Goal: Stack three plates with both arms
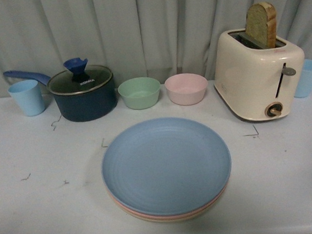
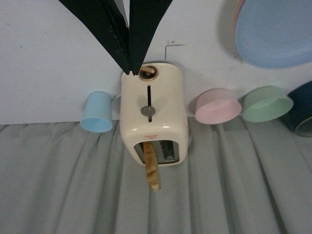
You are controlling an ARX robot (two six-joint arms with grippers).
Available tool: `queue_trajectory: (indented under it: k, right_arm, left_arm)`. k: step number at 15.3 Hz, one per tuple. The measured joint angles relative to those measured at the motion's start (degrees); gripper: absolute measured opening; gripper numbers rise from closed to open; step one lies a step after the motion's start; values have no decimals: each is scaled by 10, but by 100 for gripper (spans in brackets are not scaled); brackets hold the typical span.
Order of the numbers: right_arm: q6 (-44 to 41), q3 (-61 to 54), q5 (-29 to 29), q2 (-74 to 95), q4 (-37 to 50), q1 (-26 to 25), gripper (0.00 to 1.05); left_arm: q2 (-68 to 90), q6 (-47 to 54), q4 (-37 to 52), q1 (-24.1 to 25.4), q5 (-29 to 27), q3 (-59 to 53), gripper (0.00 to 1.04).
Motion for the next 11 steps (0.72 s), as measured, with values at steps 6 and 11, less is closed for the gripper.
queue_trajectory:
  k: [6, 11]
  right_arm:
    - [0, -53, -57, -243, -186, -63, 2]
    - [0, -78, -63, -343, -272, -59, 2]
  left_arm:
    - [0, 0, 0, 0, 0, 0, 98]
    - [0, 0, 0, 0, 0, 0, 98]
